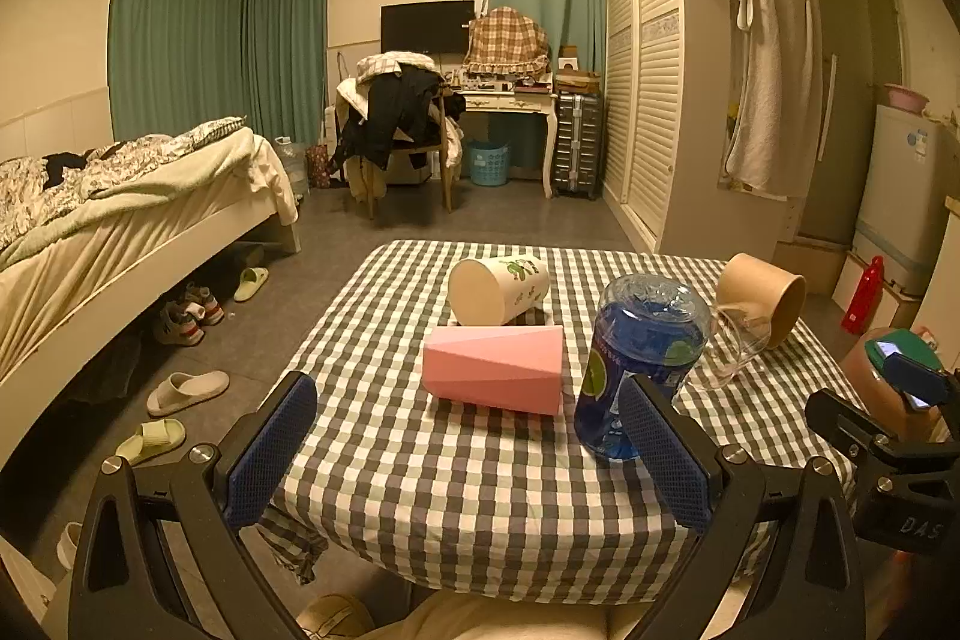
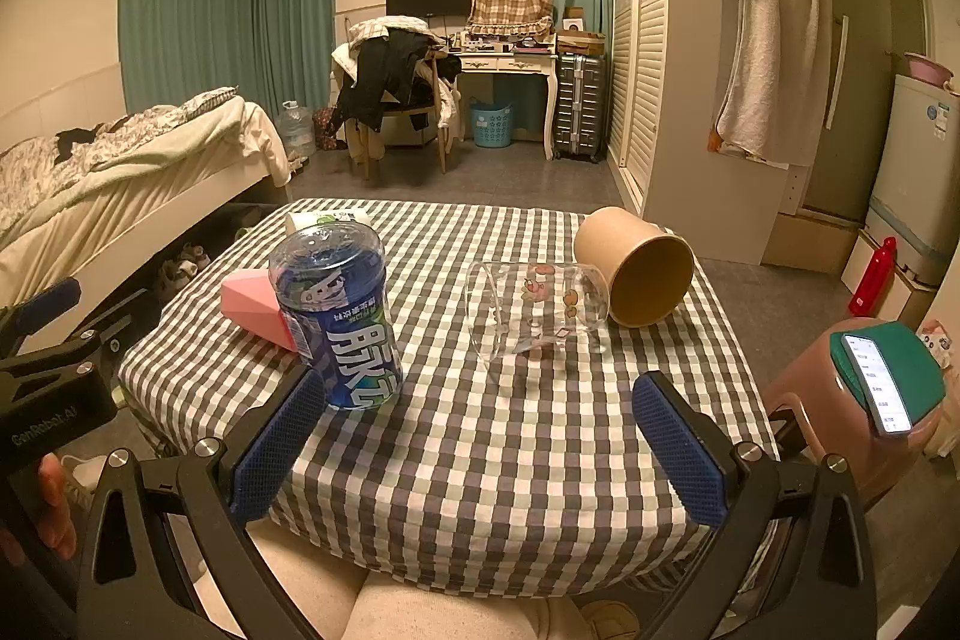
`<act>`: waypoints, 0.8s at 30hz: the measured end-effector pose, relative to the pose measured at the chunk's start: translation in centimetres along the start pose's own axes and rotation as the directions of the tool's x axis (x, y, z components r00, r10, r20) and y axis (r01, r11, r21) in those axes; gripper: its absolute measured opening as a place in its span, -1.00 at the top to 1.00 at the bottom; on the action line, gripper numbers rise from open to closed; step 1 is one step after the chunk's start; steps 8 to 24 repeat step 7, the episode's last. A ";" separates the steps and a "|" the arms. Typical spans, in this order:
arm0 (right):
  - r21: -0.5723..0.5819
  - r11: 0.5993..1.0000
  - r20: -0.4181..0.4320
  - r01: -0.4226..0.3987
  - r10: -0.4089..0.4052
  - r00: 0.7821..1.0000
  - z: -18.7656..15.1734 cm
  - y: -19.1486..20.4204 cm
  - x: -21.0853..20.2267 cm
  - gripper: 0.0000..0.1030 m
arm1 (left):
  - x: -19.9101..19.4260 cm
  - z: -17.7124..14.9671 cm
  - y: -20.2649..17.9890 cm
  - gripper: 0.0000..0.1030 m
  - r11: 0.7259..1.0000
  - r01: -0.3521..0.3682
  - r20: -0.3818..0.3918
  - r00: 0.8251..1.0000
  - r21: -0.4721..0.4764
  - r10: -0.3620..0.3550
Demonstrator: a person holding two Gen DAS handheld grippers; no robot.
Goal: Flip cup upside down
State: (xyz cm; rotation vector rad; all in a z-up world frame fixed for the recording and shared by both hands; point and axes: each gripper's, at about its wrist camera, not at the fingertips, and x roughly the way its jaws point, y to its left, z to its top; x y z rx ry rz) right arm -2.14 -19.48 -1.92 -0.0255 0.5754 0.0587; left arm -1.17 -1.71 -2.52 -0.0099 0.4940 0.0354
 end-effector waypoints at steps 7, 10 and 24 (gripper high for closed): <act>-0.009 1.000 -0.006 -0.001 0.001 1.000 -0.1 0.3 0.3 -0.99 | -0.2 -0.1 -0.1 -1.00 1.000 0.014 0.005 1.000 0.000 -0.014; -0.009 1.000 -0.006 -0.001 0.001 1.000 -0.1 0.3 0.3 -0.99 | -0.2 -0.1 -0.1 -1.00 1.000 0.014 0.005 1.000 0.000 -0.014; -0.009 1.000 -0.006 -0.001 0.001 1.000 -0.1 0.3 0.3 -0.99 | -0.2 -0.1 -0.1 -1.00 1.000 0.014 0.005 1.000 0.000 -0.014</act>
